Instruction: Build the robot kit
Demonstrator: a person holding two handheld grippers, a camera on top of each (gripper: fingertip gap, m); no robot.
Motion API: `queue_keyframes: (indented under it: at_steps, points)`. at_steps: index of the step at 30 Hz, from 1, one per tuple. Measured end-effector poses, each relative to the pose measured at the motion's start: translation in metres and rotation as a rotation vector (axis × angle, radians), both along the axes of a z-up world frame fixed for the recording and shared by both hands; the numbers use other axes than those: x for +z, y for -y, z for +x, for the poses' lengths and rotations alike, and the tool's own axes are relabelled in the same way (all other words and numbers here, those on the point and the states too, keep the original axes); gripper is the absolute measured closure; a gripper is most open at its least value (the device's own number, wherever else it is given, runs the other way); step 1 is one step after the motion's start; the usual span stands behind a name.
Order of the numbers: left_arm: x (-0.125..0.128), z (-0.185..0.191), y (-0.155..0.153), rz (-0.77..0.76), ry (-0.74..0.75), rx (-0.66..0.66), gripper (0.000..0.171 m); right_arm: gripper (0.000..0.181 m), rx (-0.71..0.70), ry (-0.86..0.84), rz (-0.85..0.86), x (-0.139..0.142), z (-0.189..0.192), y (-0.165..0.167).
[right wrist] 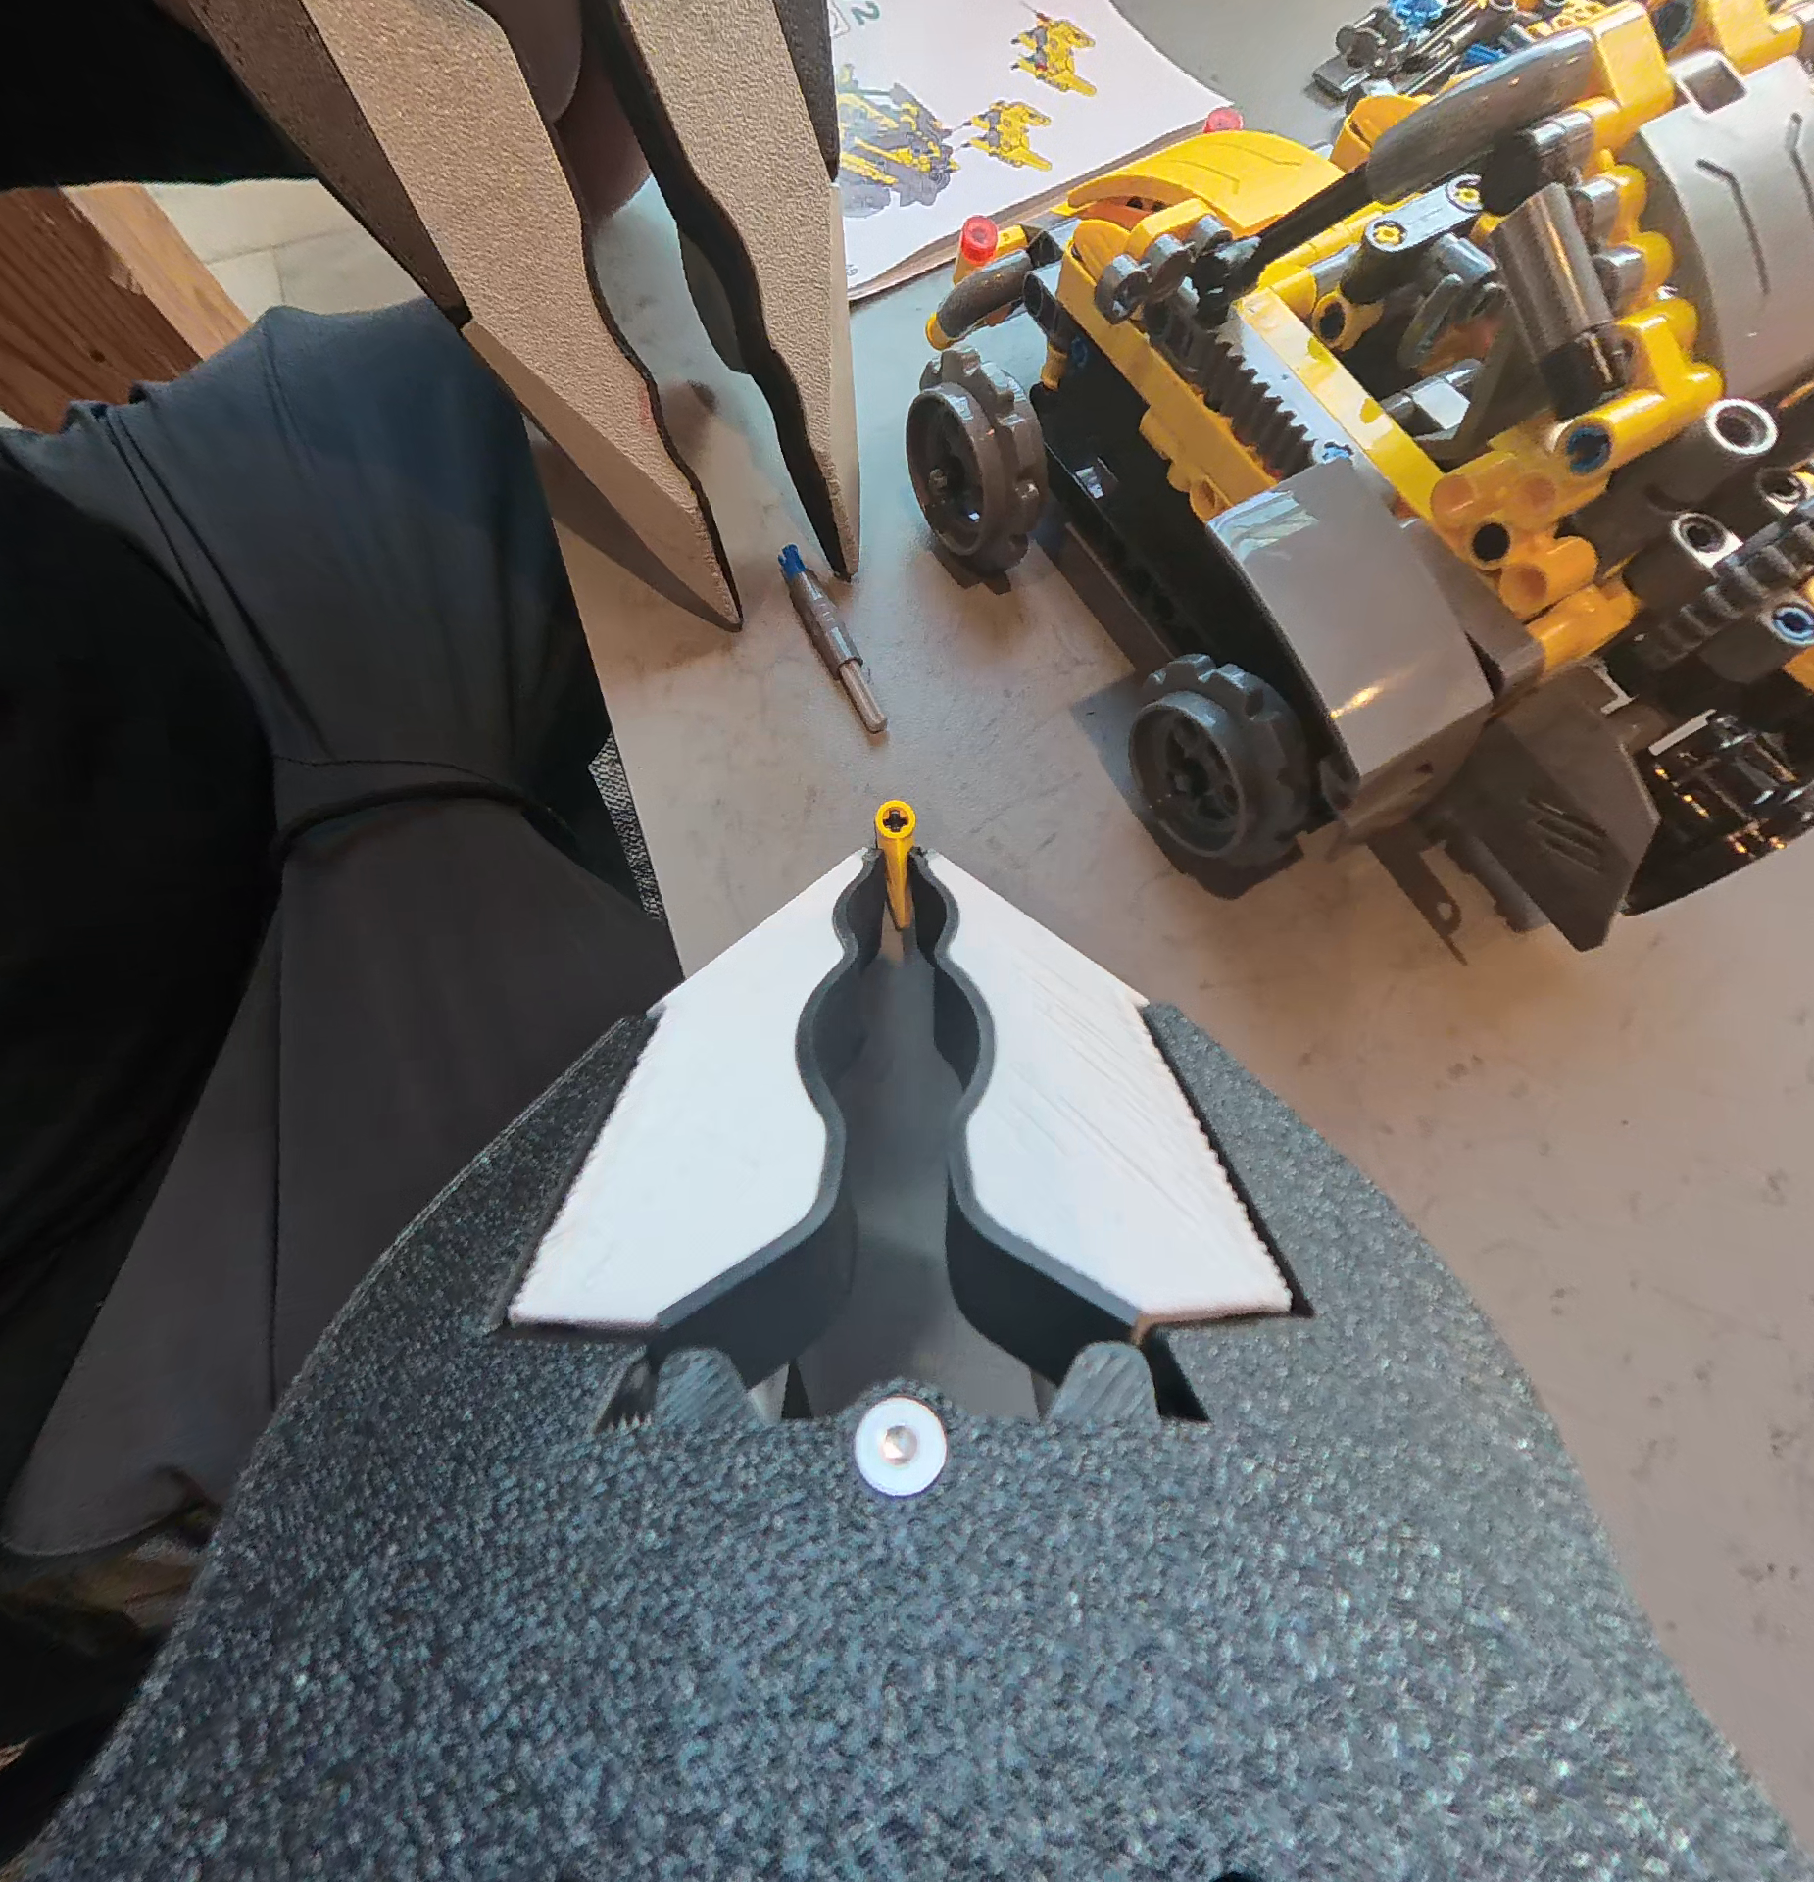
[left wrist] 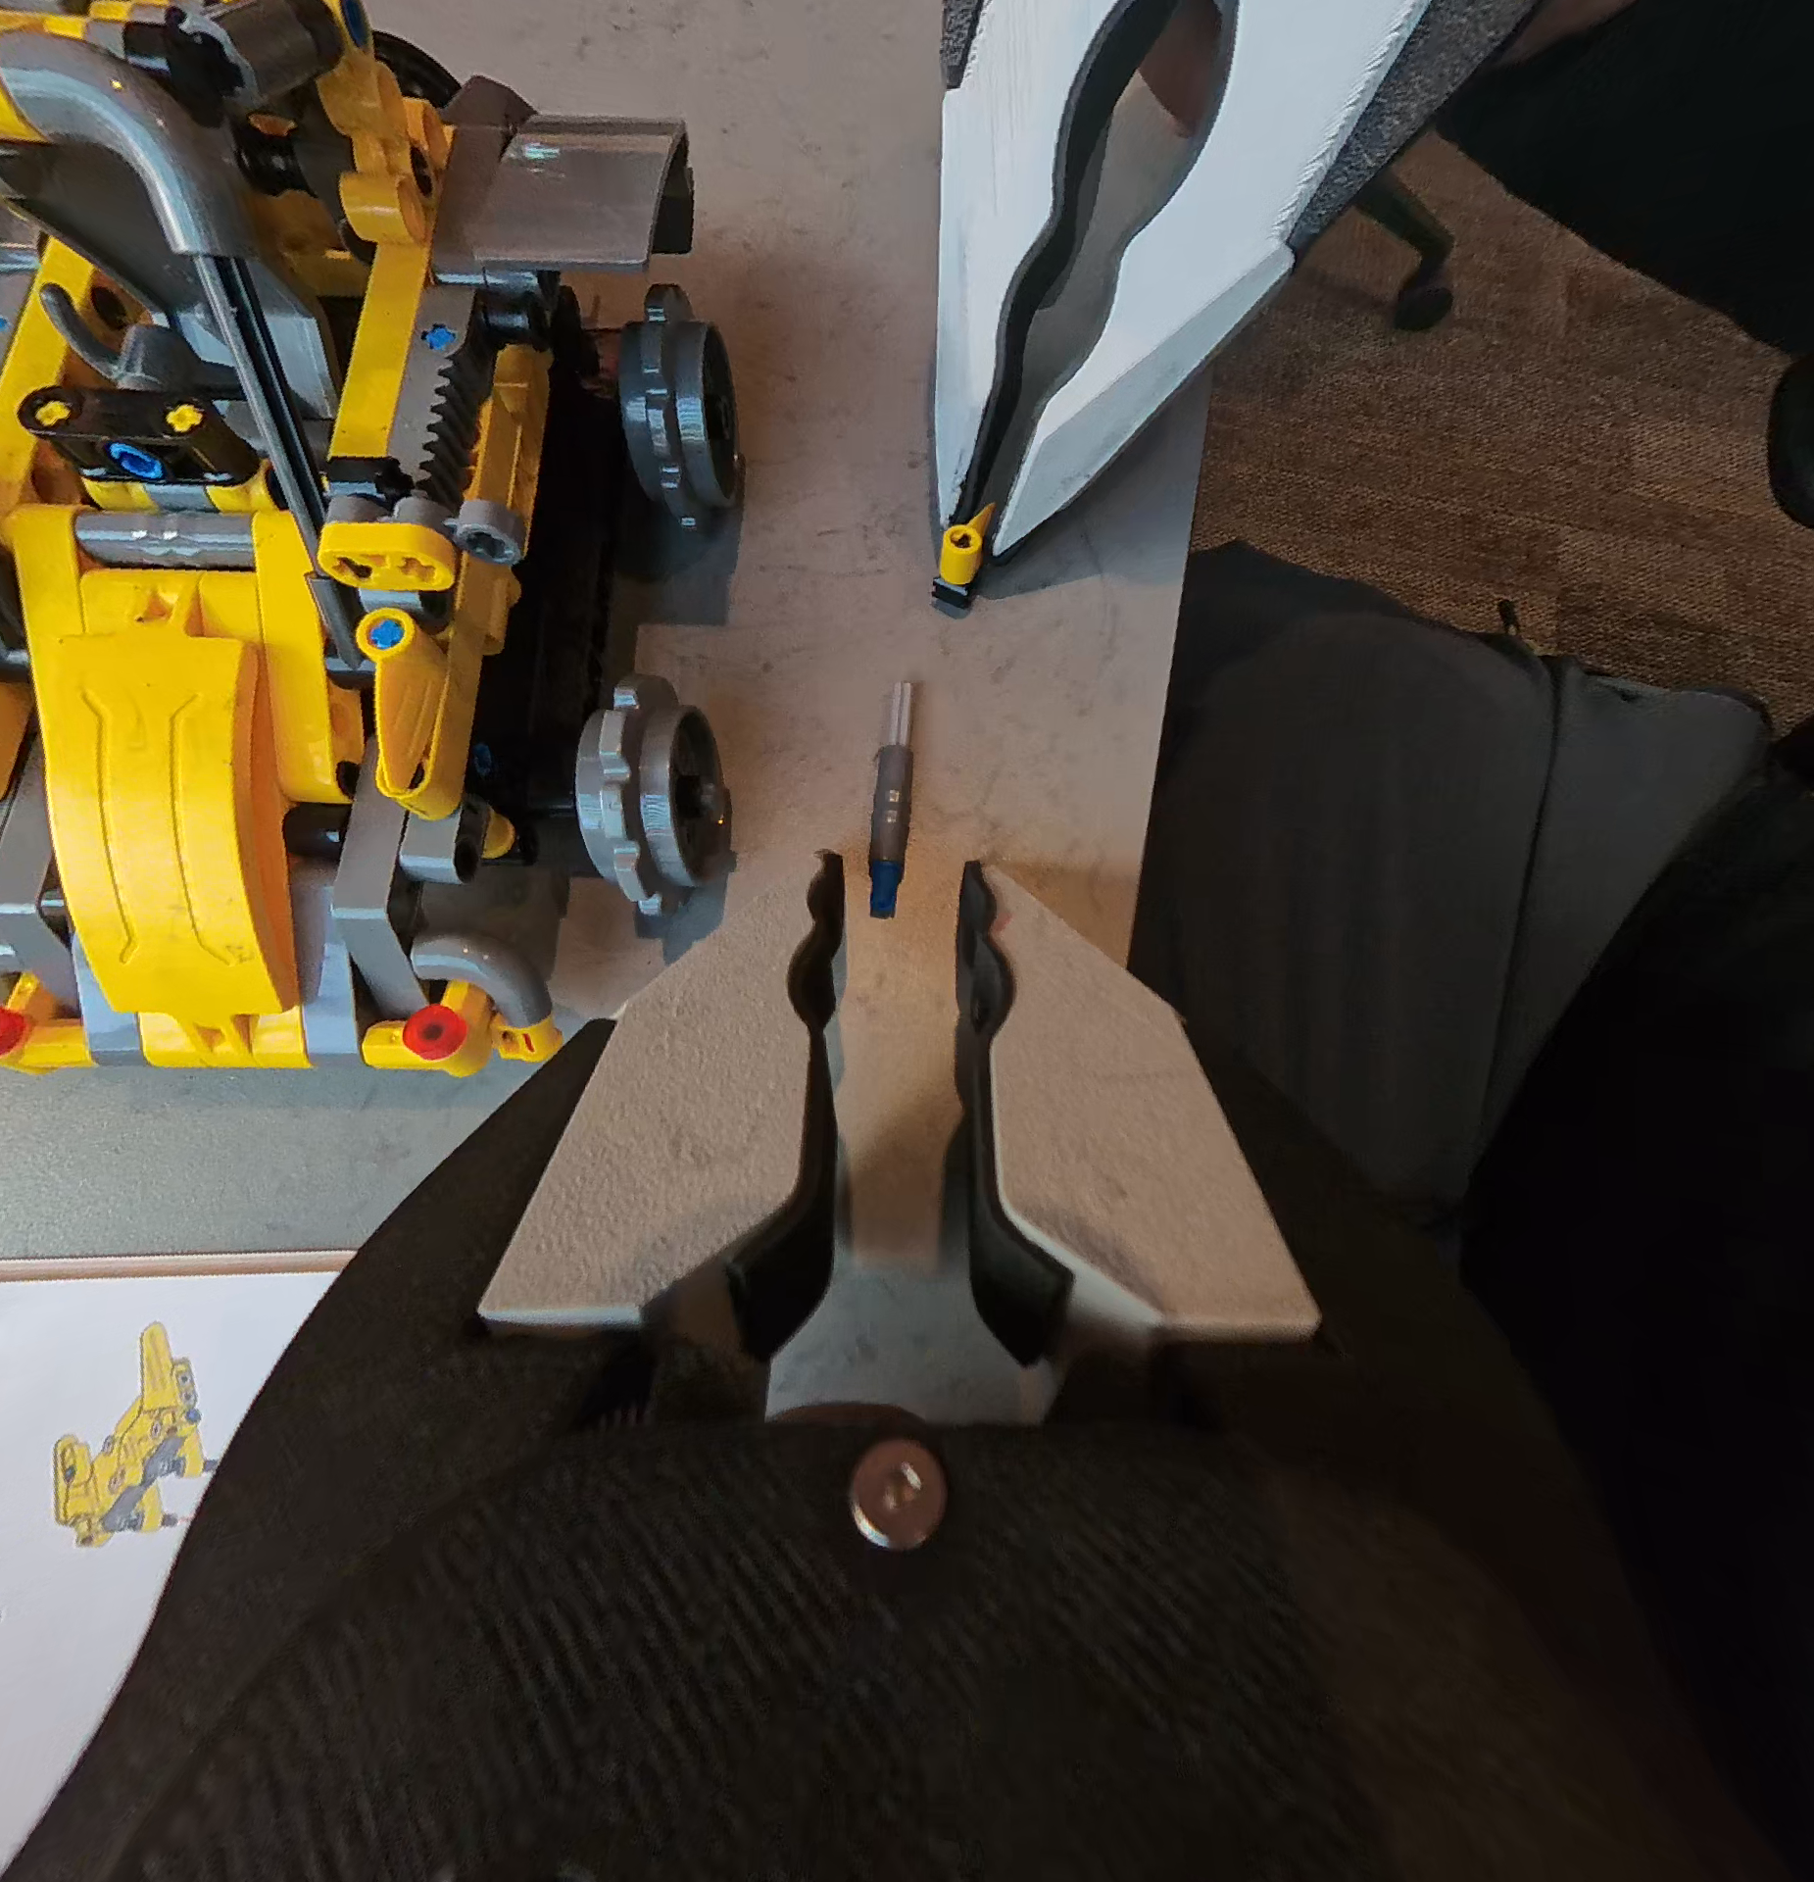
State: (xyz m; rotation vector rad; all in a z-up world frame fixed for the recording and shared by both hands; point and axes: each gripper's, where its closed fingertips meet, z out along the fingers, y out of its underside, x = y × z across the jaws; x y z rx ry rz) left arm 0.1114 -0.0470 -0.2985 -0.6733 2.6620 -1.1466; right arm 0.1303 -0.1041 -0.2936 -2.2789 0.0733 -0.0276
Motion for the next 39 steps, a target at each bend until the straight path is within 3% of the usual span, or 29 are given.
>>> queue_keyframes:
  at_steps: [22, 32, 39]
  points:
    - [0.000, 0.000, 0.004, -0.003, 0.006, 0.008, 0.153, 0.174, 0.024, 0.086, -0.036, -0.004, -0.002, 0.003]
    - [0.000, 0.001, 0.004, -0.007, -0.001, 0.010, 0.154, 0.173, -0.014, 0.058, -0.020, -0.002, 0.006, 0.010]
    - [0.000, 0.001, 0.004, -0.009, -0.004, 0.011, 0.155, 0.174, -0.128, 0.035, -0.043, -0.005, 0.024, 0.011]
